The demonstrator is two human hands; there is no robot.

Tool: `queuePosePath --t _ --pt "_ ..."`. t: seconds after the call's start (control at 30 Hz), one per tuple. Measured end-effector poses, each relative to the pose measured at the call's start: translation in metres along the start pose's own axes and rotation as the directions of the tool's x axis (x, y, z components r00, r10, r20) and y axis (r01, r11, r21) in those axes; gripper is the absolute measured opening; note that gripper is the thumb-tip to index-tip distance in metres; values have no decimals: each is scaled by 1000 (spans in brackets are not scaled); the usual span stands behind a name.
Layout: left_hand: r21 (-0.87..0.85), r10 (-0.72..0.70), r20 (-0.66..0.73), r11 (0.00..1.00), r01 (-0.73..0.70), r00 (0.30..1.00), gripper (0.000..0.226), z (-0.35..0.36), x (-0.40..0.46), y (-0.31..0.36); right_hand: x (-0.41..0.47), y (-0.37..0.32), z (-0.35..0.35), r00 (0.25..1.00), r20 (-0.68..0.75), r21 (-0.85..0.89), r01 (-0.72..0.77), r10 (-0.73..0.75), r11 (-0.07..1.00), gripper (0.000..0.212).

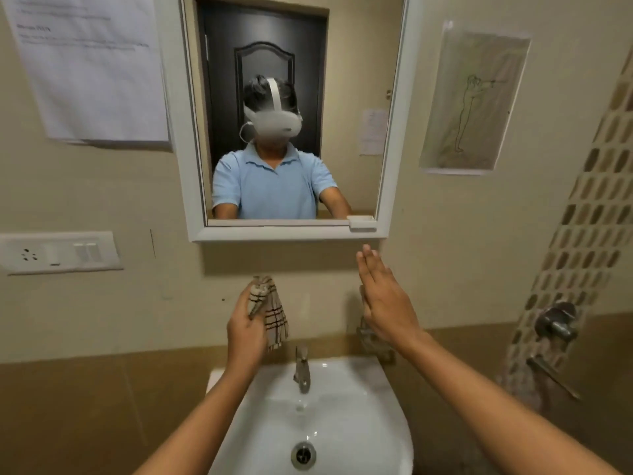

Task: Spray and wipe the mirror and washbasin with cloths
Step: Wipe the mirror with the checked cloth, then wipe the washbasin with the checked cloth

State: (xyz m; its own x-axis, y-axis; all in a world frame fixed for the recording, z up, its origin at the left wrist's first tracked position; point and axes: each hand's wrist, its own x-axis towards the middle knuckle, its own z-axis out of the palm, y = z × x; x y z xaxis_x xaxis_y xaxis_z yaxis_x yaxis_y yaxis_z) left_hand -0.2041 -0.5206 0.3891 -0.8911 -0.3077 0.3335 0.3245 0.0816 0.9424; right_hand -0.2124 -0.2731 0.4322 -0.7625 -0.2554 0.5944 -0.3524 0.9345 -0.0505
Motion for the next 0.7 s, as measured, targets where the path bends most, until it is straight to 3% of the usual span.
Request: queuePosePath --t 0.1,0.23,0.47,0.7 --pt "-216 -373 -25 908 359 928 34 -25 -16 -37 -38 -14 28 996 83 43 -29 26 999 75" --pt "-427 -591 18 725 540 807 35 -59 -48 -81 -88 -28 59 982 177 39 -66 59 997 70" --pt "-367 -751 11 611 701 660 31 -82 -90 -137 -168 -42 110 925 356 35 -157 134 987 58" --pt "-113 -706 25 702 703 708 18 -79 -98 -164 -199 -46 152 838 532 46 -173 122 984 57"
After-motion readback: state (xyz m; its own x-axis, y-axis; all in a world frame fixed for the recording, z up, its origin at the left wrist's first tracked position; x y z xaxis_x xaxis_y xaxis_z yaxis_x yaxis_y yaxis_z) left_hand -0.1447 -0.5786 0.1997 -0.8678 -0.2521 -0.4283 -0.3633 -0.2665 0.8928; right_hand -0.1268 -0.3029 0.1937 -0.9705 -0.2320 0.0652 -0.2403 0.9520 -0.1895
